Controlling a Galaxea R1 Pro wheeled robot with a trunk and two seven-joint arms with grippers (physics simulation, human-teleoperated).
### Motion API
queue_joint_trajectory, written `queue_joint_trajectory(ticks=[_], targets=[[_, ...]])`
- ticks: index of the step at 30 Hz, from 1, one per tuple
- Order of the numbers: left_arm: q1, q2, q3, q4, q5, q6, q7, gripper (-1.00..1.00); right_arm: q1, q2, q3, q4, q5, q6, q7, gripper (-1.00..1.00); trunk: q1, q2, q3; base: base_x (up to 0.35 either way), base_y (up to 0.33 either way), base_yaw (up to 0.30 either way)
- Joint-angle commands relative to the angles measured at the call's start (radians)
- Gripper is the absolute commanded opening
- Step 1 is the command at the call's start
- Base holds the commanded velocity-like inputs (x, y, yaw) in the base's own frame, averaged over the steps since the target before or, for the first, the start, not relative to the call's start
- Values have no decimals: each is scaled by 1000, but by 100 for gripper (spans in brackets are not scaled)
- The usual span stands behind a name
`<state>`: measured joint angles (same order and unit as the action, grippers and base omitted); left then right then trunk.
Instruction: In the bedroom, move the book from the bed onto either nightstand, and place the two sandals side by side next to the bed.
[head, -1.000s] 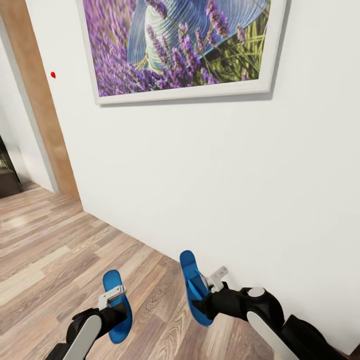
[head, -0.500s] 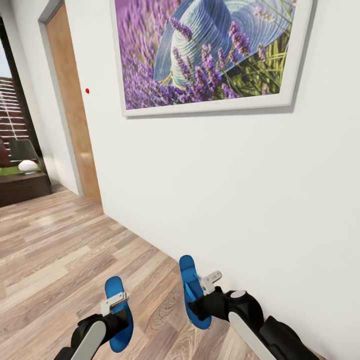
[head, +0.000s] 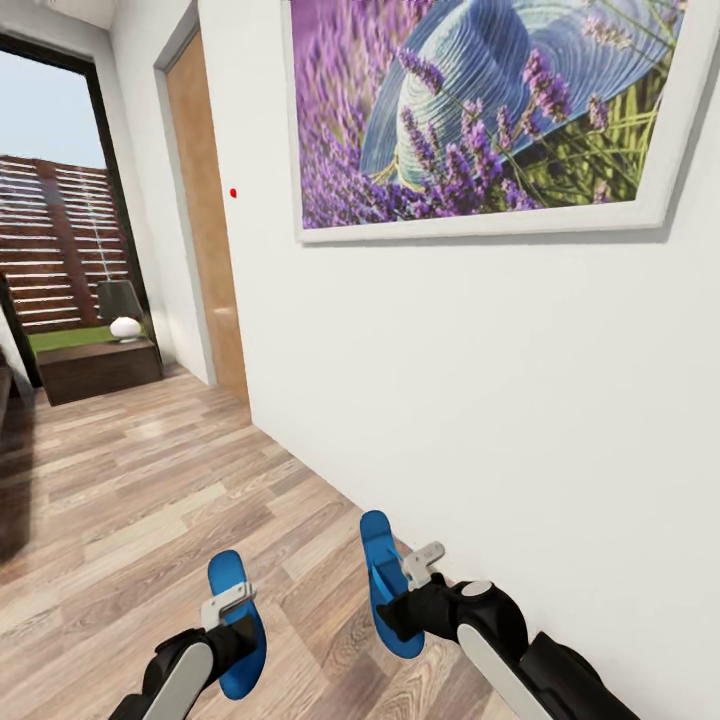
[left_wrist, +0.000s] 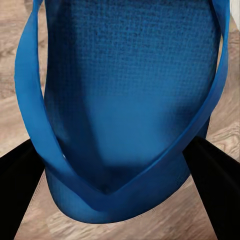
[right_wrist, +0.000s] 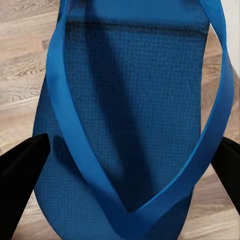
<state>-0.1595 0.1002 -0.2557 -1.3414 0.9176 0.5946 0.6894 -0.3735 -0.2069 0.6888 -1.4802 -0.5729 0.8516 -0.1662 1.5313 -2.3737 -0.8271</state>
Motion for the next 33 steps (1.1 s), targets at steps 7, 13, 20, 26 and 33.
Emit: queue_joint_trajectory(ticks=[7, 13, 20, 26, 33], targets=[[-1, 1, -3, -1, 8, -9, 10, -100, -1, -1, 0, 0, -12, 7, -10, -100, -27, 49, 21, 0, 0, 288], [-1, 0, -3, 14, 8, -20, 10, -100, -4, 7, -3, 13, -14, 10, -10, -100, -50, 91, 38, 0, 0, 279], [-2, 0, -2, 27, 9, -31, 10, -100, -4, 10, 3, 30, 8, 13, -7, -100, -77, 140, 58, 0, 0, 122], [-2, 0, -1, 40, 8, -50, 10, -100, -19, 21, 3, 60, 19, 46, -6, -100, -100, 182, 70, 0, 0, 23], [-2, 0, -2, 51, 9, -110, 10, -100, -58, 44, 3, 147, 22, 93, -2, -100, -127, 231, 82, 0, 0, 4]])
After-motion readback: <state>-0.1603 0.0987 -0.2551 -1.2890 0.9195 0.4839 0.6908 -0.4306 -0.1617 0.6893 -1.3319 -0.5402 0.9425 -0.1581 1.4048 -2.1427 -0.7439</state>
